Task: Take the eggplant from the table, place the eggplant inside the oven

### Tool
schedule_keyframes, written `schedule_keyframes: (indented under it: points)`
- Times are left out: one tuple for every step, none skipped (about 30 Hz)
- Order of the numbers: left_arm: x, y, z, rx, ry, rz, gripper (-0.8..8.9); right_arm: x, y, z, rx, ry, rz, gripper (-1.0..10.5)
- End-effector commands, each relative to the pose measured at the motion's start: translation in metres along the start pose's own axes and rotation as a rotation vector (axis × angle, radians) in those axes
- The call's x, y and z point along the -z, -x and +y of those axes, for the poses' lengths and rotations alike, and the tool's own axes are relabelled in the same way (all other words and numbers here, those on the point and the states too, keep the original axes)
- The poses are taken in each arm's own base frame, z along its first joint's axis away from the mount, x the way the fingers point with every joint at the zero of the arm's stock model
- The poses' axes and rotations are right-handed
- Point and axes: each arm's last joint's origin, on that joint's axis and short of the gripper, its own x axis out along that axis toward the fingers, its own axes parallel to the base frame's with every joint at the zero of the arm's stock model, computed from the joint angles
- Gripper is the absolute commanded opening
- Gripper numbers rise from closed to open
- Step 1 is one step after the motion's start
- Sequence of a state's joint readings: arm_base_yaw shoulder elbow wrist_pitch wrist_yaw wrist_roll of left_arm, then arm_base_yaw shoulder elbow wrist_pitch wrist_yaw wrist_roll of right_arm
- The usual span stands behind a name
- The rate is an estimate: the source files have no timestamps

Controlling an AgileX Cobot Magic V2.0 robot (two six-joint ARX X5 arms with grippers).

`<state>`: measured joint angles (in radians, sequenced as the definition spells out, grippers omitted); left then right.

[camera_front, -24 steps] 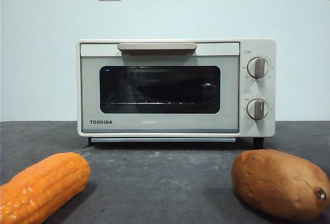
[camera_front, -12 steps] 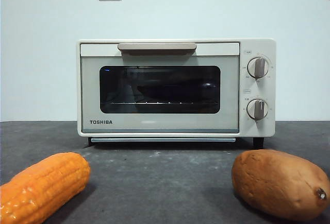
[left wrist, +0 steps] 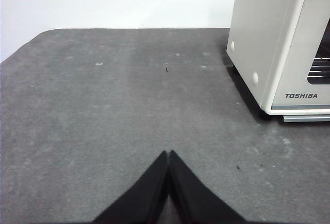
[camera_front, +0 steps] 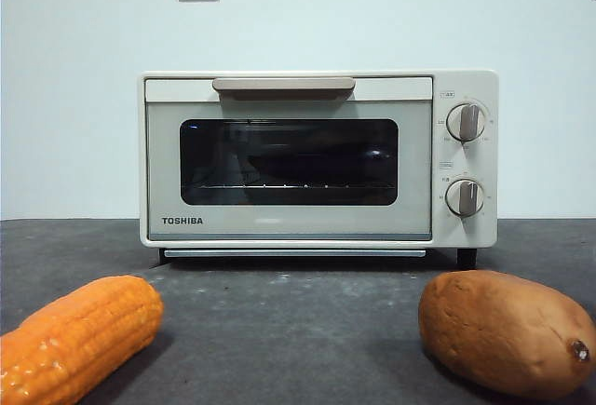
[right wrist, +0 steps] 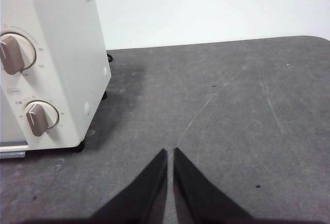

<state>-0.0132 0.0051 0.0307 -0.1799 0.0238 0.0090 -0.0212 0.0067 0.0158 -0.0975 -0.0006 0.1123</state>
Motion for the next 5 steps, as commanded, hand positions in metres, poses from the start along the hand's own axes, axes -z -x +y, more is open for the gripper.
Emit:
schedule_keyframes:
  points:
    - [0.0091, -0.0025, 0.0002, -0.003, -0.004, 0.029, 0.06, 0.0007, -0.0003, -0.0002, 0.001, -0.011, -0.006, 0.1]
    - [0.0091, -0.0025, 0.0002, -0.004, -0.004, 0.029, 0.06, 0.0007, -0.0003, -0.0002, 0.001, -0.011, -0.006, 0.1]
    - [0.0091, -0.0025, 0.0002, -0.004, -0.004, 0.029, 0.06, 0.0007, -0.0003, -0.0002, 0.001, -0.011, -0.006, 0.1]
    - [0.0091, -0.0025, 0.0002, -0.003, -0.004, 0.029, 0.06, 0.0007, -0.0003, -0.0002, 0.001, -0.011, -0.006, 0.1]
    - [0.0091, -0.0025, 0.0002, -0.004, -0.004, 0.029, 0.06, 0.0007, -0.0003, -0.0002, 0.001, -0.011, -0.006, 0.1]
